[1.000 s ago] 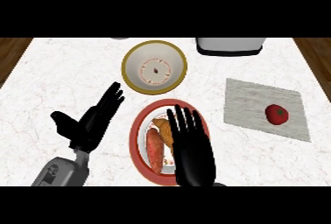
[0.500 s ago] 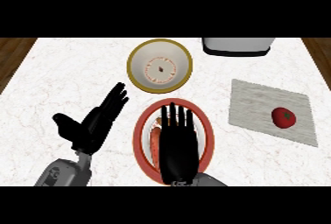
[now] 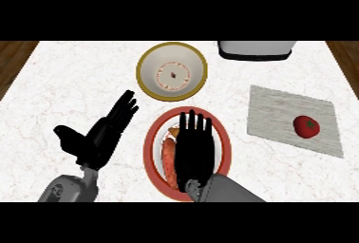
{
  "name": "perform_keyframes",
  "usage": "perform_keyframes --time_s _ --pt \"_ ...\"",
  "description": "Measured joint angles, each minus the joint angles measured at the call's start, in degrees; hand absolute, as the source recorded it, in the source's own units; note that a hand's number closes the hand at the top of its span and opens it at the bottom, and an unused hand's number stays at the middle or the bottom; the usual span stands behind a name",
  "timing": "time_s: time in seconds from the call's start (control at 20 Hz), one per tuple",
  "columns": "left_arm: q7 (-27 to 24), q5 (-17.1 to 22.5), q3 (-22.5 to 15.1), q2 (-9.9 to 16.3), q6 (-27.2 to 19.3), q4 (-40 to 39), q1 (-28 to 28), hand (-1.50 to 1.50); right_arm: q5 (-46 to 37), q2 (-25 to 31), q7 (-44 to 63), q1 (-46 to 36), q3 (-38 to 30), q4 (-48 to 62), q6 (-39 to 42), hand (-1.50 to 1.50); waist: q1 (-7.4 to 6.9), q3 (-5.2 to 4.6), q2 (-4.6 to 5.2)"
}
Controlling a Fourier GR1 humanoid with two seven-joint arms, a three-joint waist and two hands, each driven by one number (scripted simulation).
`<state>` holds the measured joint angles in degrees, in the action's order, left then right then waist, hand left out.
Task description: Pick the croissant from the plate and place it in the bowl
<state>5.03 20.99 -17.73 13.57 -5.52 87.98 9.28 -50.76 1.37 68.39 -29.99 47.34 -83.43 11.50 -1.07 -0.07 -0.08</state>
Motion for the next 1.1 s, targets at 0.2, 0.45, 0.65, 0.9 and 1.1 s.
perform_keyframes --time_s 0.2,0.45,0.65,0.9,1.1 --pt "0.7 0.0 0.5 0.3 0.7 0.4 0.3 0.00 2.1 -0.1 0.2 -1.2 1.3 3.8 -0.9 -1.50 -0.07 0.02 0.07" --pt "0.1 -0.2 1.1 -0.5 1.3 -0.8 0.1 0.00 3.5 0.0 0.2 -3.1 3.0 6.9 -1.6 -1.50 0.01 0.02 0.10" --pt "1.3 -0.6 1.0 -0.9 1.0 0.2 0.2 0.00 4.5 0.0 0.2 -4.5 3.6 8.6 -2.2 -1.50 0.01 0.04 0.07" --pt "0.7 -0.8 1.6 -0.9 1.9 0.4 -0.9 0.00 4.2 -0.1 -0.3 -4.6 4.3 11.2 -3.8 -1.50 0.09 0.04 0.09" --pt "2.2 -1.2 1.5 -1.4 1.5 1.4 -0.2 0.00 4.7 -0.1 -0.3 -5.4 5.4 13.8 -5.7 -1.50 -0.12 0.05 0.13"
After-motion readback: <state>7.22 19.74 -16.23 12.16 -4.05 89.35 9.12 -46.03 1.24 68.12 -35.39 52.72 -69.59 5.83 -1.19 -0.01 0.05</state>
